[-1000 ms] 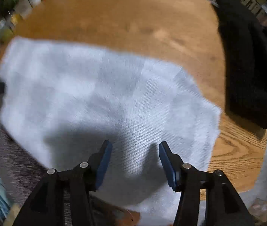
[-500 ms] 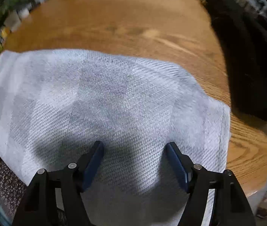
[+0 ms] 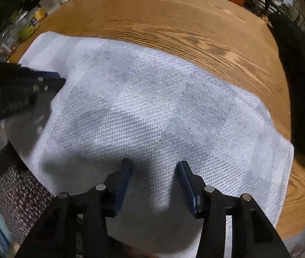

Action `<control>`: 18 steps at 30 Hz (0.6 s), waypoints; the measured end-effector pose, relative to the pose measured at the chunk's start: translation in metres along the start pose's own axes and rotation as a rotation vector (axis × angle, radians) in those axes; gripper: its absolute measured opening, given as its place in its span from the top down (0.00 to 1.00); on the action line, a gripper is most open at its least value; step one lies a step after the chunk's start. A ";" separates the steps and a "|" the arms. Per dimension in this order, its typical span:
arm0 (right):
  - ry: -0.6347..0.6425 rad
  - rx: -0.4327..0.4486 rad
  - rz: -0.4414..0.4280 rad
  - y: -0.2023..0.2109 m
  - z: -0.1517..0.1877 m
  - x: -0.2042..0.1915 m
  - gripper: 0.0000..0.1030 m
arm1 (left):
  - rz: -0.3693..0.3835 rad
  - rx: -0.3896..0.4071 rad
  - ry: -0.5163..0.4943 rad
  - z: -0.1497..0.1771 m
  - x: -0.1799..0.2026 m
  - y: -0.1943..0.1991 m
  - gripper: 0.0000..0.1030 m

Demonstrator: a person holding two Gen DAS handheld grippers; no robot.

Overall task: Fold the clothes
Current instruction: 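Open both grippers and press the folded sweater flat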

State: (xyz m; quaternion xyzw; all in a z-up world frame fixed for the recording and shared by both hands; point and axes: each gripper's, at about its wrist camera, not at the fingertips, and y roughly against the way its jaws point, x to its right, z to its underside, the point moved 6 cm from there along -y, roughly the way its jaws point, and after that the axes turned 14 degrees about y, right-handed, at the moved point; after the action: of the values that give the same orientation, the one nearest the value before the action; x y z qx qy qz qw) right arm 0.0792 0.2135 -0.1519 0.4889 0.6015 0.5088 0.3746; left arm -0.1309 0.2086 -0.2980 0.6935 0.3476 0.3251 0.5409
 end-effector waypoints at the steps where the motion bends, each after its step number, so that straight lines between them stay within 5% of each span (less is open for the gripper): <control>1: 0.002 0.017 -0.001 0.002 0.002 0.000 0.52 | 0.035 -0.001 0.017 0.002 -0.003 0.003 0.89; 6: -0.092 0.077 -0.029 0.013 0.010 0.007 0.53 | 0.105 0.030 0.106 0.003 0.001 0.004 0.89; 9: -0.181 0.165 -0.082 0.033 -0.001 0.016 0.60 | 0.358 0.070 0.190 -0.004 0.019 0.023 0.89; 11: -0.227 0.180 -0.082 0.036 -0.014 0.024 0.60 | 0.294 0.137 0.204 -0.017 0.025 0.025 0.89; 13: -0.294 0.145 -0.073 0.024 -0.028 0.033 0.59 | 0.205 0.134 0.195 -0.048 0.038 -0.026 0.89; 16: -0.361 0.154 -0.050 0.009 -0.042 0.043 0.56 | 0.242 0.123 0.383 -0.057 0.039 -0.069 0.91; 18: -0.339 0.180 -0.007 0.006 -0.045 0.040 0.53 | 0.299 0.158 0.424 -0.035 0.027 -0.033 0.93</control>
State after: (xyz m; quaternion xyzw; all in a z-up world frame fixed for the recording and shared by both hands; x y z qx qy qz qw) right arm 0.0278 0.2413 -0.1347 0.5972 0.5746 0.3620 0.4269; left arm -0.1494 0.2552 -0.3206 0.6935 0.3711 0.5112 0.3464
